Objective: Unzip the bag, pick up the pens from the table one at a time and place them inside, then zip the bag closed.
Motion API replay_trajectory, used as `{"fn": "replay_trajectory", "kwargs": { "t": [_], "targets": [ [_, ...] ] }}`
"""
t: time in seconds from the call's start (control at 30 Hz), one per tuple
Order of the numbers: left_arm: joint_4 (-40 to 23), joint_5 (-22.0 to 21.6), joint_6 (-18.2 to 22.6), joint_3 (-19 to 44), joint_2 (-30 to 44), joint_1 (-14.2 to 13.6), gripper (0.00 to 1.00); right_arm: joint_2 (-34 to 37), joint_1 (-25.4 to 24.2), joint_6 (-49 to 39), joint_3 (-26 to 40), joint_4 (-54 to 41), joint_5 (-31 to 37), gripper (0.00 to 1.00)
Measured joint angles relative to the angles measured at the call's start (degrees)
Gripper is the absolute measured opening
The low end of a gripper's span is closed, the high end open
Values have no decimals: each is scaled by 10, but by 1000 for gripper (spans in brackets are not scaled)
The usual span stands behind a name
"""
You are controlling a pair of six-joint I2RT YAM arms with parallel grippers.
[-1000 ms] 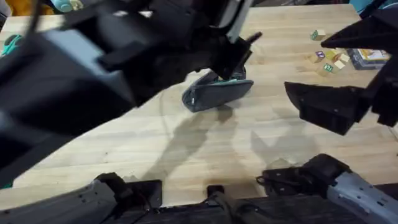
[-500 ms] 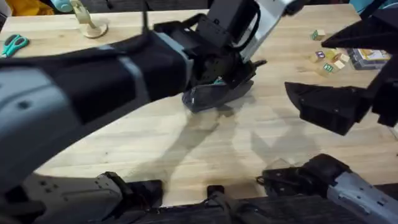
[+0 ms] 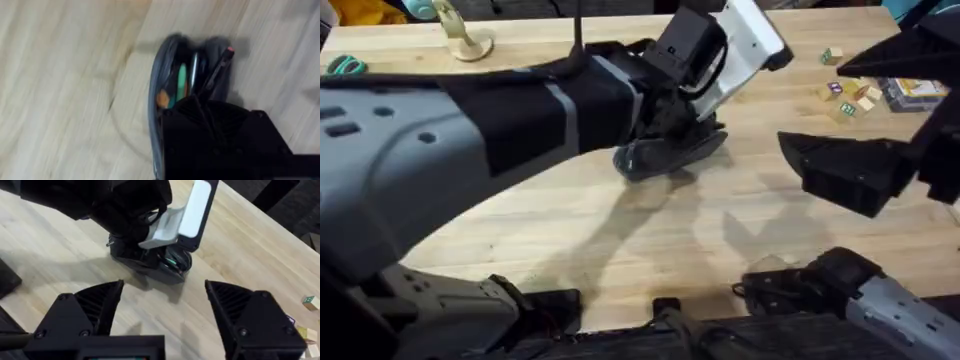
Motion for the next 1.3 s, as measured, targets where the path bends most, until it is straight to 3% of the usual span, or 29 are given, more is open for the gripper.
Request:
{"fn": "replay_trajectory", "kwargs": {
  "t": [0.13,0.4,0.47,0.63,0.67,0.7,1.03,1.3],
  "targets": [
    [-35,-13,4,0,0,14,43,0,0,0,0,0,0,998],
    [-40,-17,4,0,0,24,44,0,0,0,0,0,0,998],
    [-41,-17,6,0,0,24,102,0,0,0,0,0,0,998],
    [-42,-19,6,0,0,24,854,0,0,0,0,0,0,998],
    [-42,-19,4,0,0,24,957,0,0,0,0,0,0,998],
    [-42,-19,4,0,0,24,982,0,0,0,0,0,0,998],
    [-35,-12,-14,0,-18,24,992,0,0,0,0,0,0,998],
    [-34,-8,-16,0,-134,36,992,0,0,0,0,0,0,998]
  ]
}}
